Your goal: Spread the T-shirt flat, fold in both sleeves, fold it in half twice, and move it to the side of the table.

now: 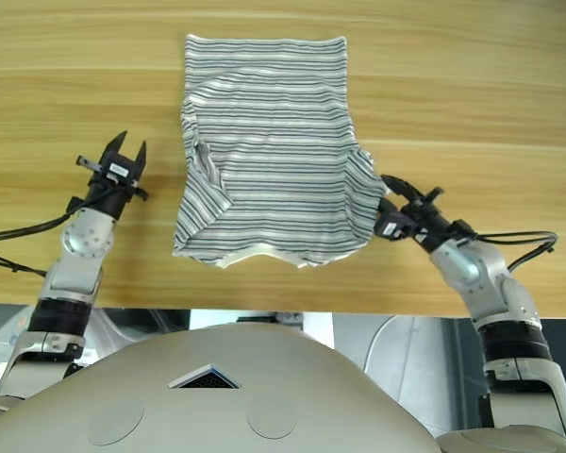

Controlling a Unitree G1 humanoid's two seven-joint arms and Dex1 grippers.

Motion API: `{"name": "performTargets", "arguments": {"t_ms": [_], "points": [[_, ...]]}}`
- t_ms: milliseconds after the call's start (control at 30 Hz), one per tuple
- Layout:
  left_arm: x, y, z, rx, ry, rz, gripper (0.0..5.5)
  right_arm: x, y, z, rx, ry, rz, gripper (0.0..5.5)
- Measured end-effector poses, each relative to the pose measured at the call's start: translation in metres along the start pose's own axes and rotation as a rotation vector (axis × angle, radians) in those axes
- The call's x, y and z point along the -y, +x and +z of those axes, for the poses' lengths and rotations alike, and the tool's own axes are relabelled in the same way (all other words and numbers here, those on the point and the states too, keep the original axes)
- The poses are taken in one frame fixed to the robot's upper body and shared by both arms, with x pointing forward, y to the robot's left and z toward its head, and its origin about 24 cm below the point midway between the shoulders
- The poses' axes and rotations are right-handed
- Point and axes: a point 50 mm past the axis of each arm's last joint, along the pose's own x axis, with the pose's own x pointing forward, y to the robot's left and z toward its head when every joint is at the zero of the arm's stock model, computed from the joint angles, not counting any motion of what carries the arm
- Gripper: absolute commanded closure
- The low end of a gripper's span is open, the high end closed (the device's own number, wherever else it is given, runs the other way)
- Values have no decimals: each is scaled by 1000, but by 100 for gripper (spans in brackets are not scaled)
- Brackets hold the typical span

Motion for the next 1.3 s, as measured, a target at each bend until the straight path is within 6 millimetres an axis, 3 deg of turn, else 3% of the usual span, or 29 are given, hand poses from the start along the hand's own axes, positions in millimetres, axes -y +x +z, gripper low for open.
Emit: {"name": "performTargets", "arguments": {"t_ms": [367,667,767,967,1300], "points": [[-3,1,2,8,-11,21,391,3,-2,-5,-6,-13,19,547],[-1,2,4,17,-19,24,391,3,-4,1,26,24,7,549],[-1,2,4,19,-23,27,391,-2,-9,16,107,105,1,549],[2,4,1,7,-36,26,391,14,-6,66,398,236,-51,549],[11,4,-1,2,-66,31,391,-4,22,85,466,202,84,549]]}}
